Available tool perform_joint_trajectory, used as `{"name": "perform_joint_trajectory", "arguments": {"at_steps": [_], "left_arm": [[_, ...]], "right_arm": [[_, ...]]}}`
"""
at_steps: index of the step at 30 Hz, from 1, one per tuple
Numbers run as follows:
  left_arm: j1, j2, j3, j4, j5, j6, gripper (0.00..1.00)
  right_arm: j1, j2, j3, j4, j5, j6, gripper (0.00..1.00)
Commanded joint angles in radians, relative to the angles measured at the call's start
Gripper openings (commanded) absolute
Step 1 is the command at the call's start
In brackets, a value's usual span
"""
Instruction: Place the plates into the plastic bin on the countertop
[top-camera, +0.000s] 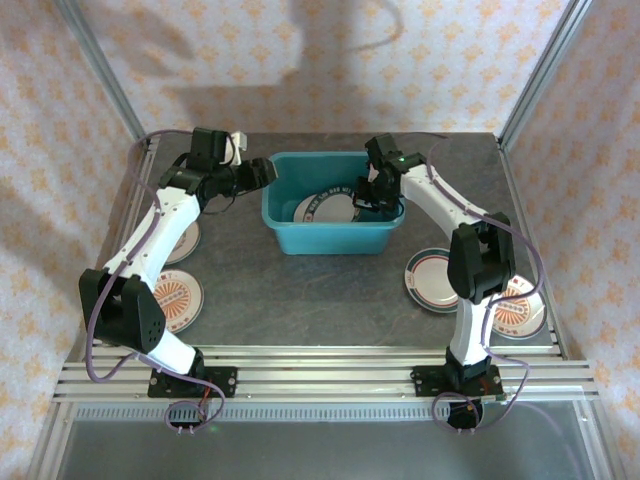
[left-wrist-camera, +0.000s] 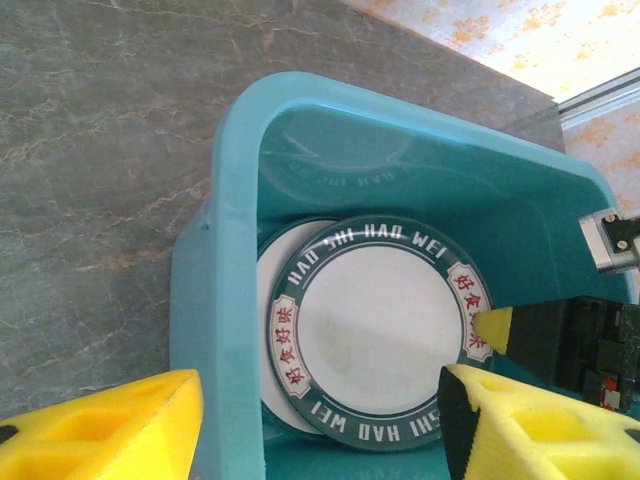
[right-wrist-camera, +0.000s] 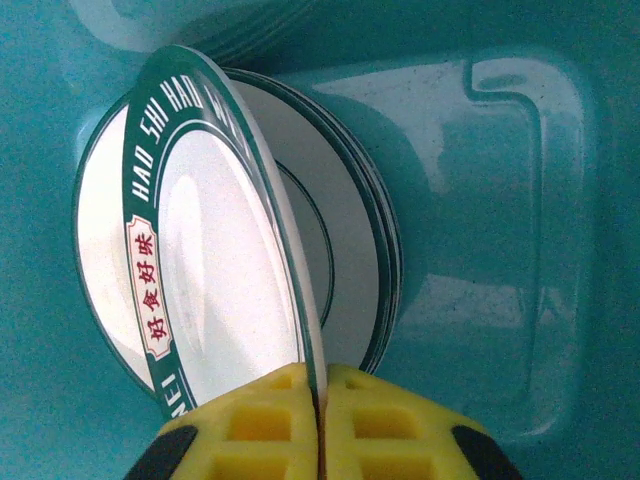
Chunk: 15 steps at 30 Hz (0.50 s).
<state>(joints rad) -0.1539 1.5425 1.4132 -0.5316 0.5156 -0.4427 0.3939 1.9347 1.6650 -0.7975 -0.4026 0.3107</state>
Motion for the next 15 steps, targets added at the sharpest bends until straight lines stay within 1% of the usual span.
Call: {"name": "perform_joint_trajectory", "arguments": {"at_steps": [1, 5, 15], "left_arm": [[0.011, -0.037, -0.013, -0.007, -0.008, 0.030, 0.63], [0.015, -0.041, -0.014, -0.020, -0.009, 0.036, 0.63], [0.021, -0.043, -0.008, -0.037, -0.032, 0.030, 0.63]], "right_arm": [[0.008, 0.011, 0.030, -0.042, 0.061, -0.016, 0.13], [0.008, 0.017, 0.038, -0.053, 0.074, -0.016, 0.17], [0.020, -0.017, 0.075, -0.063, 0.117, -0.032, 0.35]]}}
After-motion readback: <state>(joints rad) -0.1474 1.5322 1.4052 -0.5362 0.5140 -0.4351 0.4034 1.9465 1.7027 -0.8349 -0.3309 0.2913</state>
